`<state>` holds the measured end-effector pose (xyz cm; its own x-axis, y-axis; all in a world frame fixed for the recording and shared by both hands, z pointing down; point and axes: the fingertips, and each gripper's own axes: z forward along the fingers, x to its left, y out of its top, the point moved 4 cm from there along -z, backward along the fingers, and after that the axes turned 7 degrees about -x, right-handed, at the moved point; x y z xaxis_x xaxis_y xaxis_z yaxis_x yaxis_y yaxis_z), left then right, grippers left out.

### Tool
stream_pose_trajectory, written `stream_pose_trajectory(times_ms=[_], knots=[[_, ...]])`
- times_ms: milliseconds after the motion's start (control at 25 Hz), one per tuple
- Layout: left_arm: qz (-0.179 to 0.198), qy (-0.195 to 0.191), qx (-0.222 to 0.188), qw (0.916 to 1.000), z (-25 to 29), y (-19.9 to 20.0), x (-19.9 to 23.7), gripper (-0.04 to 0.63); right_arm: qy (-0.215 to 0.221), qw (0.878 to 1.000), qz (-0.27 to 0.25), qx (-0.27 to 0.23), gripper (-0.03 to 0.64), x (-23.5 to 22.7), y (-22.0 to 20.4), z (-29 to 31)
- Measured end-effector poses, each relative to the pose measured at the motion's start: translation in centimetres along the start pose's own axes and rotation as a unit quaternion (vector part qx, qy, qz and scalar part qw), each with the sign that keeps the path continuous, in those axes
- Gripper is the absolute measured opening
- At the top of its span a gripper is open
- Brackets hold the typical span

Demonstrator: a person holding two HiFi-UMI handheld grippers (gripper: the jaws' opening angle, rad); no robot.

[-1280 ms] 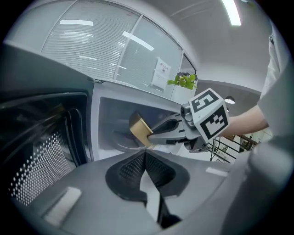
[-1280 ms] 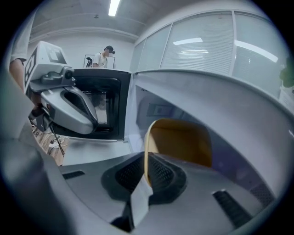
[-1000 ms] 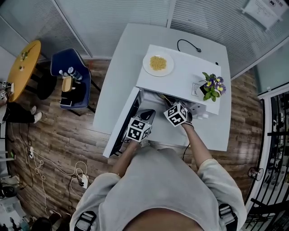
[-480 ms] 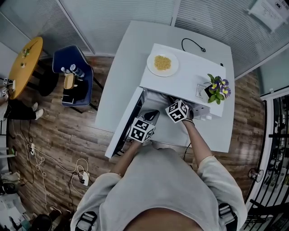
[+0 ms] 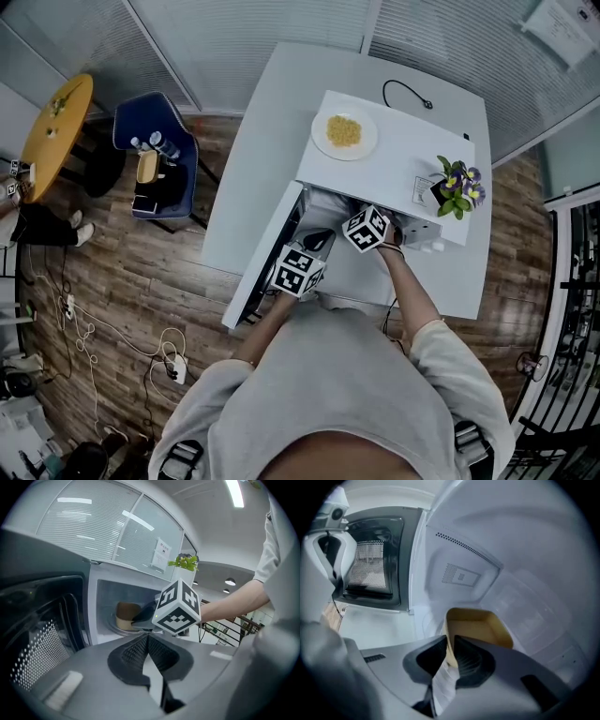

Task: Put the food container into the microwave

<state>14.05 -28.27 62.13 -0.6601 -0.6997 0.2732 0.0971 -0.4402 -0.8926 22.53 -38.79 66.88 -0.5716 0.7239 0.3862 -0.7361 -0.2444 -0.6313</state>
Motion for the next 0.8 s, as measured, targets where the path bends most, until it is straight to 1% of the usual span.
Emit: stream_pose_trajectory(times_ms=[160,200,240,280,320,520,760,800], knots=[[-0.001,0.003,0.000,1.0000,-0.2,-0.1,0.2,0.011,0.006,1.000,0.006,-0.003,0.036,0.3,0.0,0.1],[-0.001,0.003,0.000,1.0000,-0.3,-0.1,0.2,0.011,0.009,1.000,0.009,-0.004,0.071,0.4,0.0,0.1],[-0.001,0.003,0.001,1.0000,-0.3,-0.1,0.2,0.011,0.015,1.000,0.013,-0.006,0.140,0.4,0.0,0.1],[-0.001,0.003,0.001,1.0000,-0.3,-0.1,0.2,0.011,0.019,1.000,0.016,-0.007,0.166,0.5,0.0,0.1],[-0.001,0.002,0.001,1.0000,-0.2,-0.1,0.2,0.011,0.019,1.000,0.017,-0.008,0.173,0.5,0.0,0.0],[0.001,0.000,0.001,1.0000,0.0,-0.1,-0.1,0.011,0.006,1.000,0.016,-0.021,0.173,0.7,0.1,-1.1],[0.006,-0.004,0.005,1.0000,-0.1,-0.3,-0.9,0.011,-0.019,0.998,0.030,-0.057,0.170,1.1,0.9,-3.8],[0.006,-0.004,0.006,1.0000,-0.1,-0.4,-1.1,0.011,-0.023,0.997,0.032,-0.062,0.161,1.2,1.0,-4.3]])
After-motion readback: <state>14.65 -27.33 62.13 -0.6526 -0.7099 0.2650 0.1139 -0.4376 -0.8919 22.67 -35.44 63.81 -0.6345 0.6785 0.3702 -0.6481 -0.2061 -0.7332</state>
